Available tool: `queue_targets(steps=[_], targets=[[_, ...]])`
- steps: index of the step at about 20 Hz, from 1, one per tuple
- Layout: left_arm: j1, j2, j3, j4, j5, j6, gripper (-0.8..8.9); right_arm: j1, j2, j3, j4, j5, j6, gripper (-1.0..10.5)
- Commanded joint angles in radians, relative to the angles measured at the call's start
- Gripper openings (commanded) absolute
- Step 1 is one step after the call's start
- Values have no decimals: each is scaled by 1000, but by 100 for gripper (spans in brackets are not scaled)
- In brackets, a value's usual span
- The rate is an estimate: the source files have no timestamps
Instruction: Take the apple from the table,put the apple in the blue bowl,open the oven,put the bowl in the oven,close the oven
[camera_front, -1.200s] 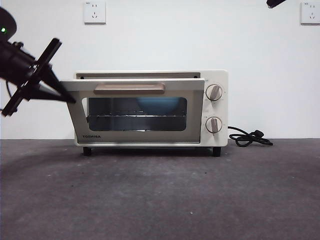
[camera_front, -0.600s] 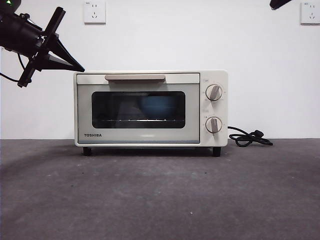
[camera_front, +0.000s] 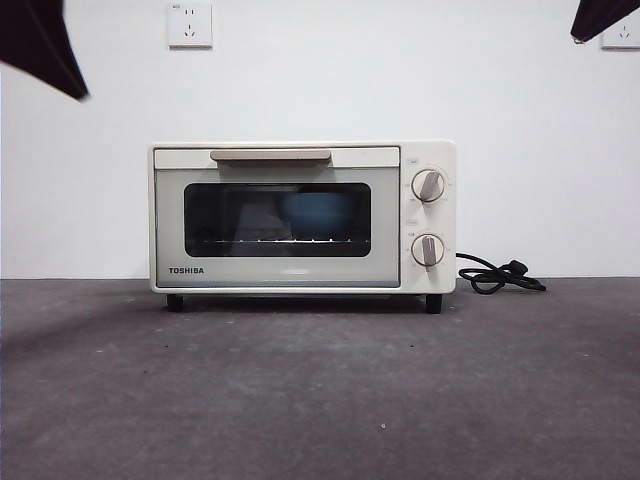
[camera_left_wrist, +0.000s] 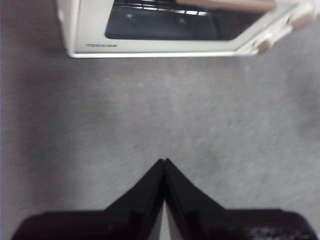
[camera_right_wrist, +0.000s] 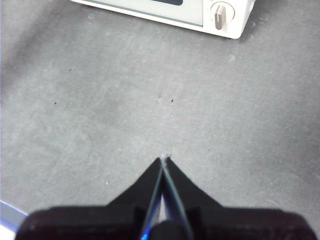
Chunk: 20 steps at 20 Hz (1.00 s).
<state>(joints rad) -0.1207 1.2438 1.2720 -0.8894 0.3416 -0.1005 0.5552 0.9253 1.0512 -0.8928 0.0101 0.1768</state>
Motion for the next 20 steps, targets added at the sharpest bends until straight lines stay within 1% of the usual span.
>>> queue_targets(steps=[1,3,5,7,9,12,15,16,17,19,20], targets=[[-58,-127,0,-24,-87,50,-5,1,0,-11,3,2,6,2],[-115,-244,0,-34,-119,39,-4,1,0,-10,3,2,6,2],[-163,-352,0,-34,-103,12,-4,1,0,-11,3,2,6,2],[-187,-437,0,-32,-97,5,-4,1,0,-10,3,2,6,2],[-188,-498,0,-30,-97,-25,-4,1,0,-10,3,2,6,2],[-188,-540,0,-31,-100,-24,-4,1,0,-10,3,2,6,2],[-188,-531,0,-30,-100,-24,-4,1,0,-10,3,2,6,2],[-188,-520,0,-30,-112,39,-4,1,0,-11,3,2,6,2],[-188,-506,0,-29,-152,152,-4,1,0,-10,3,2,6,2],[-183,-472,-5,-38,-216,289,-4,1,0,-10,3,2,6,2],[-166,-461,-12,-32,-212,367,-4,1,0,-10,3,2,6,2]])
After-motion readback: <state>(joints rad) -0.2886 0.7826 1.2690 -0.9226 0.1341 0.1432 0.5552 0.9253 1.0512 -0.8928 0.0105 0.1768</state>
